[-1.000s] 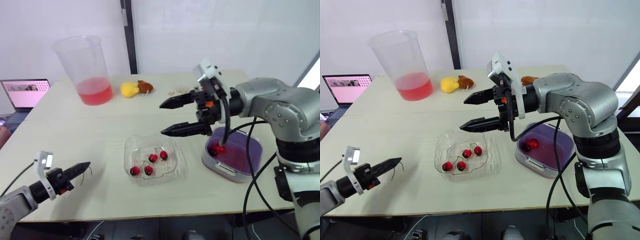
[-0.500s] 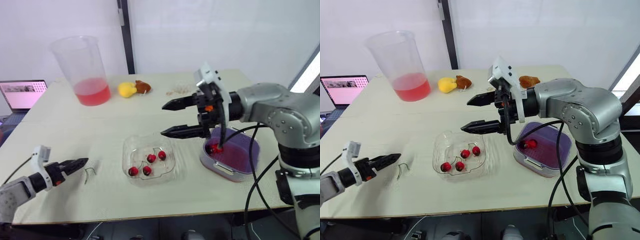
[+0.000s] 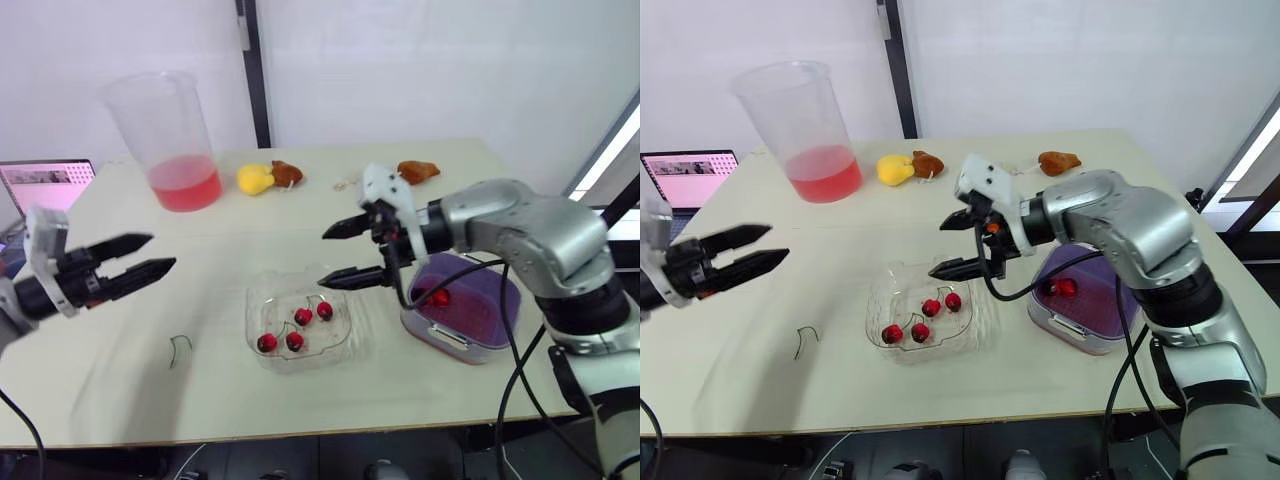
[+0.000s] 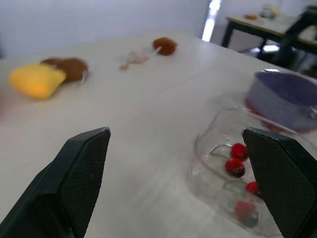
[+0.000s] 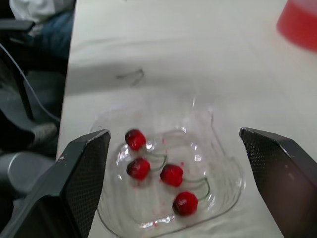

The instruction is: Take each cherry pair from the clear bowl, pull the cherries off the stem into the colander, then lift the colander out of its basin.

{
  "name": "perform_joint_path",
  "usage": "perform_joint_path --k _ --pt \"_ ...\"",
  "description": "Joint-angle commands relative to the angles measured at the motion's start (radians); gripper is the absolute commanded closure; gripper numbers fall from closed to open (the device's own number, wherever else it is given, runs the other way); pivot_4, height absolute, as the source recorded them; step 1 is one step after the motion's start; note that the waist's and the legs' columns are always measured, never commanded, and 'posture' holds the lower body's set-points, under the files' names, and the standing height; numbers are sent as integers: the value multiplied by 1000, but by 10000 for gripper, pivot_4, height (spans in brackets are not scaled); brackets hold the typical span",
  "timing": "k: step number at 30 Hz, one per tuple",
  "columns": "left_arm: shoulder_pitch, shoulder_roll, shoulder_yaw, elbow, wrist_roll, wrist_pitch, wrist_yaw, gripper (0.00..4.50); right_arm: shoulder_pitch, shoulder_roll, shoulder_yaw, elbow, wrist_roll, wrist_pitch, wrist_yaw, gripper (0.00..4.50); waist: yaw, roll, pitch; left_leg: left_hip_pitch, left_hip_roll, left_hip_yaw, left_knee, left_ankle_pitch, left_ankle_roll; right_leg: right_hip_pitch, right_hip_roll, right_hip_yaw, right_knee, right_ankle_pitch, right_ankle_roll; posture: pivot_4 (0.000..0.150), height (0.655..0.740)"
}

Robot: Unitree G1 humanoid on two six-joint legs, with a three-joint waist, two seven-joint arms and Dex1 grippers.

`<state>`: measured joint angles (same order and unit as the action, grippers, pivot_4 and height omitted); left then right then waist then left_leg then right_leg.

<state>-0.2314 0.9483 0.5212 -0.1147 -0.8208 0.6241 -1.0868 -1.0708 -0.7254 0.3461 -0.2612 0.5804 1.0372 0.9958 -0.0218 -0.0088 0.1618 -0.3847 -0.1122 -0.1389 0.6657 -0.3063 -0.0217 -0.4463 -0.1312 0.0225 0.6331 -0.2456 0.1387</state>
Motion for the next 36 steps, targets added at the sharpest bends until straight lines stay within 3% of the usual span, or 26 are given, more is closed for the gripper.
perform_joint_path --k 1,4,10,18,31,34,36 --pt "-11 24 -64 -81 -5 11 -34 406 -59 54 52 -3 -31 55 -22 0 -6 0 0 0 0 0 0 0 0 0 0 0 0 0 0 1500 7400" --pt "-3 31 -116 -154 -10 32 -47 406 -133 136 99 73 -46 246 -94 0 -17 0 0 -1 0 -1 0 0 0 -1 0 0 1 0 0 1500 7400" --pt "29 37 -168 -219 16 36 -59 406 -193 214 266 143 -114 342 -143 0 -22 0 0 -1 0 -1 -1 0 0 -1 0 -1 1 0 0 1500 7400" --pt "19 39 -233 -202 59 17 -78 406 -240 290 473 287 -243 283 -150 0 -23 0 0 -2 0 -1 0 0 0 -3 0 -1 2 0 0 1500 7400" --pt "21 14 -271 -270 39 53 -46 406 -271 314 577 347 -336 267 -99 0 -24 0 0 -2 0 -1 0 0 -1 -4 0 -1 3 0 0 1500 7400" --pt "20 9 -276 -276 41 53 -41 0 -275 316 592 349 -349 263 -87 9200 -23 0 0 -2 0 -1 0 0 -1 -4 0 -1 3 0 0 1500 7400" --pt "18 7 -277 -281 33 59 -38 0 -277 319 598 353 -359 257 -82 19178 -23 0 0 -2 -1 -1 0 0 -1 -4 0 -1 3 0 0 1500 7400"
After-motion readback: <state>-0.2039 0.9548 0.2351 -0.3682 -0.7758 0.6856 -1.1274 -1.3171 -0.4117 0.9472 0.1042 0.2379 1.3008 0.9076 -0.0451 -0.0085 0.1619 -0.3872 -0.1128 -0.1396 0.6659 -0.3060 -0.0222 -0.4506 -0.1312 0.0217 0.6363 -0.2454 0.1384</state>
